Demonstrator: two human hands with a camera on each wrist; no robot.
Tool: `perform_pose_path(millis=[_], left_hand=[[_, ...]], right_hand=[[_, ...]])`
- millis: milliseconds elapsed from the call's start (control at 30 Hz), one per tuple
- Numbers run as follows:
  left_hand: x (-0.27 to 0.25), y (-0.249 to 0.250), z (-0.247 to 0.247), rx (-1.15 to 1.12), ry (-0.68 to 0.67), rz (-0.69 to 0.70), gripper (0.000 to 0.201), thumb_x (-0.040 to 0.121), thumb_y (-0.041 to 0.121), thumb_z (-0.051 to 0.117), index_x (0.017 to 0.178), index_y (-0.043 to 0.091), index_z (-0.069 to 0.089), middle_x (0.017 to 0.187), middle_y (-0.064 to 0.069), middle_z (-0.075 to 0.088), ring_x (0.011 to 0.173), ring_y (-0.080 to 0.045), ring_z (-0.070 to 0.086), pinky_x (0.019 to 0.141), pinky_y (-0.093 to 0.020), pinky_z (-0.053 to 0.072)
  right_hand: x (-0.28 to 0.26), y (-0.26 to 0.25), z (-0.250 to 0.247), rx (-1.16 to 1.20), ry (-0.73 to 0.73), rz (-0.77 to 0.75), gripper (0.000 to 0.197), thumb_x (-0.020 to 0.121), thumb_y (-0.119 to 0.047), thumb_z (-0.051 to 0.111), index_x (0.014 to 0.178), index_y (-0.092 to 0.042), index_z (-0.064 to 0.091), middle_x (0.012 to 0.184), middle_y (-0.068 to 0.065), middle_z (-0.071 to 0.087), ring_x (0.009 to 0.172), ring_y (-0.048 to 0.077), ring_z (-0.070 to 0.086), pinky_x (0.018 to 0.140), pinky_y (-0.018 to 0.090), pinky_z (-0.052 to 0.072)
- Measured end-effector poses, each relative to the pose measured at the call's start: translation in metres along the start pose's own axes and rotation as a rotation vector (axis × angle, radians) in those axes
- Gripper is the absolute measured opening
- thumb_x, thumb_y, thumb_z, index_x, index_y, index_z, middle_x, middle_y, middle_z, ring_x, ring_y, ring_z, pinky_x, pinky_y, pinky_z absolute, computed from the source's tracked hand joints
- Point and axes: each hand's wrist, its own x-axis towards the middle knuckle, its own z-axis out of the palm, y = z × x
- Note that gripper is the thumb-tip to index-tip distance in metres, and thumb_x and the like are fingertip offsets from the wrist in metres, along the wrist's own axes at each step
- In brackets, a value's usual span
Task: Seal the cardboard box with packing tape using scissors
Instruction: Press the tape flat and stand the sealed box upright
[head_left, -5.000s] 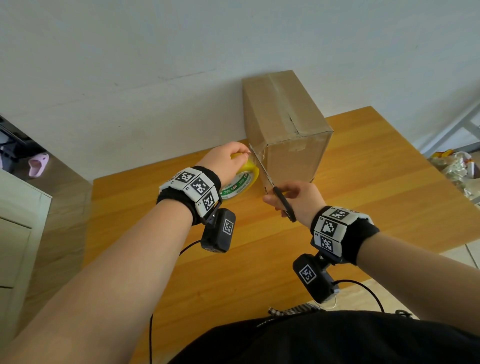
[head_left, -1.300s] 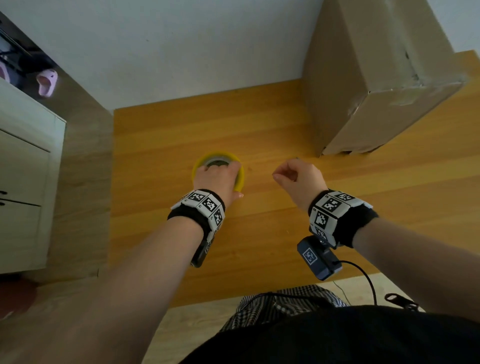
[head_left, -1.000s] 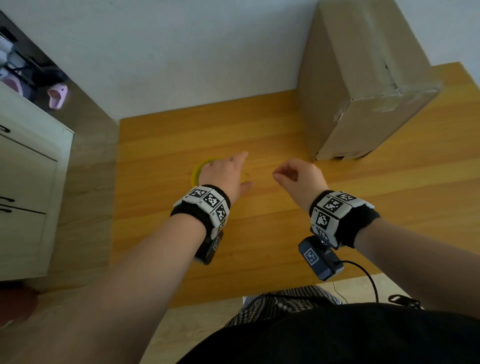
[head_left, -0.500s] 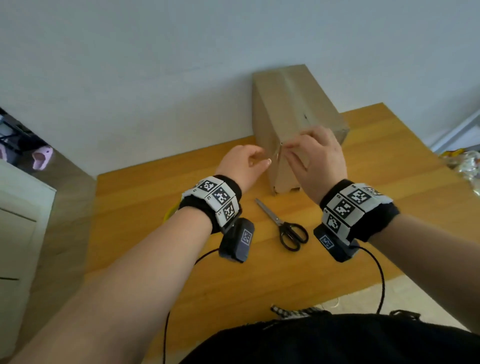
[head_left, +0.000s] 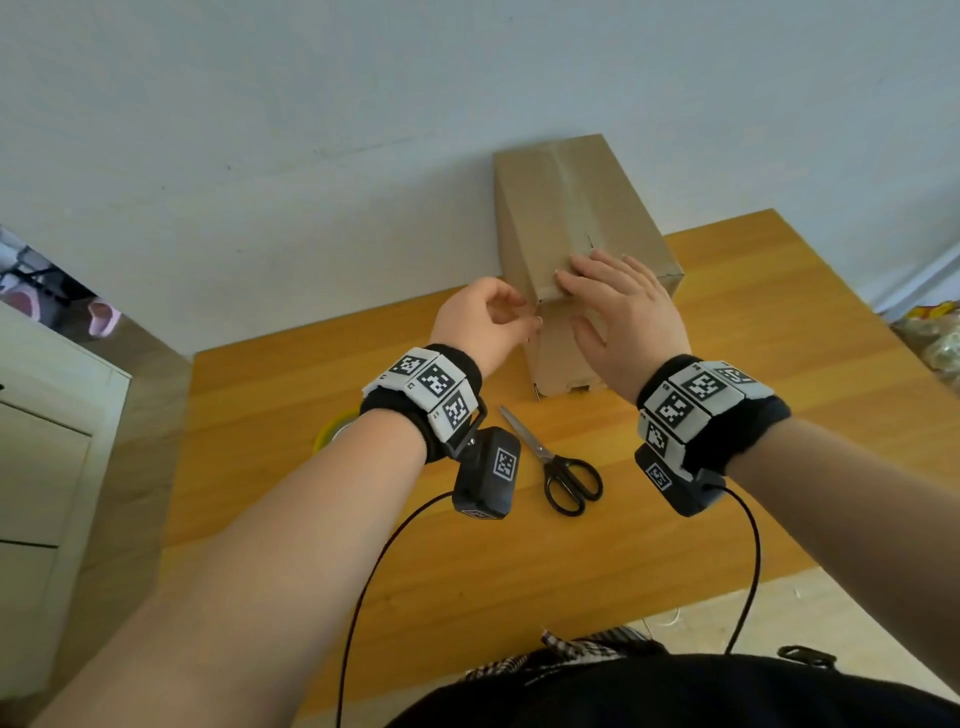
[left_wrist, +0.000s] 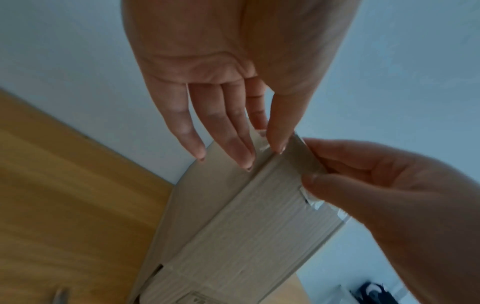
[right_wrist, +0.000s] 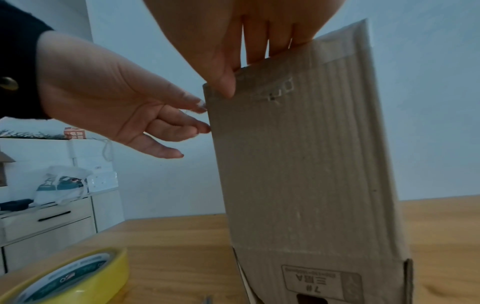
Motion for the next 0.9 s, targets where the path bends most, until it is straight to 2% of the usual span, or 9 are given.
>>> perform_pose_path(millis=[67, 167, 433, 567, 700, 800, 900], left_hand=[[0.0, 0.001, -0.001, -0.044, 0.015, -0.011, 0.012, 0.082, 0.031, 0.067, 0.09, 0.027, 0.058, 0.086, 0.006, 0.07, 0.085, -0.011, 0.064, 0.078, -0.026, 0.049], [-0.002, 0.0, -0.003, -0.034, 0.035, 0.012, 0.006, 0.083, 0.027, 0.067, 0.083, 0.025, 0.062, 0.079, 0.005, 0.071, 0.082, -0.01, 0.066, 0.079, -0.024, 0.05], [0.0, 0.004, 0.001, -0.006, 0.066, 0.04, 0.003, 0.087, 0.019, 0.062, 0.089, 0.02, 0.064, 0.085, 0.001, 0.071, 0.084, -0.013, 0.067, 0.086, -0.033, 0.052], [0.002, 0.008, 0.004, 0.004, 0.08, 0.035, 0.003, 0.087, 0.02, 0.061, 0.087, 0.022, 0.063, 0.085, 0.001, 0.071, 0.083, -0.012, 0.067, 0.085, -0.032, 0.052], [0.004, 0.009, 0.005, -0.022, 0.134, -0.031, 0.004, 0.085, 0.026, 0.064, 0.085, 0.025, 0.061, 0.083, 0.004, 0.071, 0.083, -0.012, 0.067, 0.083, -0.033, 0.053], [0.006, 0.009, 0.006, -0.022, 0.17, -0.083, 0.01, 0.085, 0.032, 0.063, 0.085, 0.023, 0.058, 0.082, 0.004, 0.07, 0.081, -0.013, 0.068, 0.081, -0.034, 0.054], [0.007, 0.011, 0.008, -0.064, 0.141, -0.121, 0.01, 0.089, 0.028, 0.059, 0.081, 0.022, 0.06, 0.074, 0.005, 0.07, 0.078, -0.013, 0.069, 0.082, -0.037, 0.055]], right_hand=[[-0.001, 0.0, 0.0, 0.003, 0.004, -0.006, 0.041, 0.082, -0.009, 0.058, 0.123, -0.012, 0.059, 0.132, 0.01, 0.056, 0.128, 0.029, 0.046, 0.111, 0.041, 0.027], [0.0, 0.001, 0.0, 0.009, 0.011, -0.011, 0.04, 0.083, -0.009, 0.057, 0.122, -0.013, 0.06, 0.131, 0.01, 0.056, 0.127, 0.029, 0.047, 0.11, 0.041, 0.028], [0.001, 0.005, 0.001, 0.107, 0.061, -0.023, 0.035, 0.079, -0.003, 0.058, 0.112, -0.011, 0.066, 0.122, 0.011, 0.063, 0.121, 0.03, 0.053, 0.105, 0.044, 0.034], [0.002, 0.006, 0.0, 0.179, 0.075, -0.005, 0.032, 0.078, -0.003, 0.055, 0.106, -0.009, 0.07, 0.118, 0.012, 0.065, 0.118, 0.031, 0.055, 0.104, 0.041, 0.033], [0.005, 0.003, -0.003, 0.183, 0.04, 0.026, 0.032, 0.08, -0.002, 0.056, 0.108, -0.011, 0.069, 0.121, 0.011, 0.064, 0.12, 0.03, 0.053, 0.106, 0.045, 0.035], [0.006, 0.002, -0.004, 0.185, 0.017, 0.038, 0.032, 0.08, -0.002, 0.056, 0.108, -0.011, 0.069, 0.122, 0.01, 0.063, 0.122, 0.028, 0.052, 0.108, 0.043, 0.033], [0.006, 0.002, -0.002, 0.185, 0.021, 0.028, 0.033, 0.079, 0.0, 0.057, 0.107, -0.011, 0.069, 0.121, 0.01, 0.063, 0.121, 0.028, 0.053, 0.107, 0.039, 0.03]])
